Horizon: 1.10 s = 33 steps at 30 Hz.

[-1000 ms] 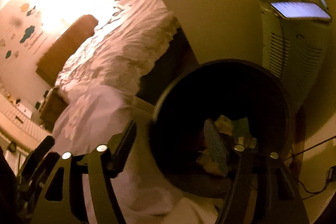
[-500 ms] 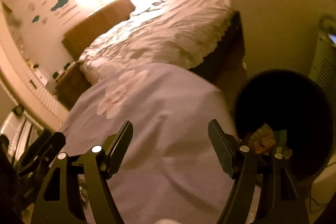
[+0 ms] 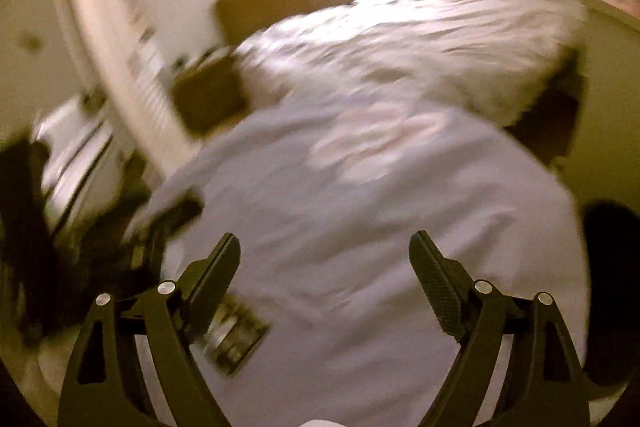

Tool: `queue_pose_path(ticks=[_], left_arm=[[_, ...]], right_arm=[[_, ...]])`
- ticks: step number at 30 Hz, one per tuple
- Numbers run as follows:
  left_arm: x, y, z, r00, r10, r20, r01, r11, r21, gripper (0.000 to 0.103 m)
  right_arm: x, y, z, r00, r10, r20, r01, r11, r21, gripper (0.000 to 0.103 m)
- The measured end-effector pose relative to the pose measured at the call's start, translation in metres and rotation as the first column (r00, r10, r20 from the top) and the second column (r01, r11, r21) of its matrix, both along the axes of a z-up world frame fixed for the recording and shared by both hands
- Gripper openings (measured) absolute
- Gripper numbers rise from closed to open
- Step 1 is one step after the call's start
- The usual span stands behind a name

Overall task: Collect trash
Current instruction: 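Move the right tool back to the table and grasp the black card packet, then carry the black card packet over the bin with the right tool and release it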

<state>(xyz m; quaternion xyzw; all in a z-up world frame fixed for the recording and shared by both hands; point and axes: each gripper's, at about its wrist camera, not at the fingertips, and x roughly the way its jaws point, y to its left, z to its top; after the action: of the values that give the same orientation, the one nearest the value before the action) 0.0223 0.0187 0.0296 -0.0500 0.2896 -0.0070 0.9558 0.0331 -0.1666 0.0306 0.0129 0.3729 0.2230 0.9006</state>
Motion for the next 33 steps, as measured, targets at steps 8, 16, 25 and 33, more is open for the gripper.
queue_pose_path(ticks=[8,16,25,33], left_arm=[[-0.008,0.048,-0.001,0.996,0.088,-0.008,-0.088,0.995,-0.038,0.097],[-0.012,0.052,0.0,0.997,0.075,-0.006,-0.075,0.997,-0.022,0.097],[-0.011,0.043,-0.004,0.999,0.048,-0.018,-0.048,0.999,-0.018,0.097],[-0.014,0.027,-0.007,1.0,0.011,-0.023,-0.012,1.0,-0.007,0.097]], right_arm=[[-0.022,0.077,-0.04,0.97,0.208,-0.128,-0.231,0.949,-0.212,0.085],[-0.025,0.093,-0.059,0.963,0.22,-0.157,-0.259,0.916,-0.308,0.08],[-0.019,0.059,-0.048,0.986,0.11,-0.126,-0.137,0.963,-0.233,0.045],[-0.019,0.024,-0.024,0.999,0.025,-0.044,-0.031,0.986,-0.162,0.013]])
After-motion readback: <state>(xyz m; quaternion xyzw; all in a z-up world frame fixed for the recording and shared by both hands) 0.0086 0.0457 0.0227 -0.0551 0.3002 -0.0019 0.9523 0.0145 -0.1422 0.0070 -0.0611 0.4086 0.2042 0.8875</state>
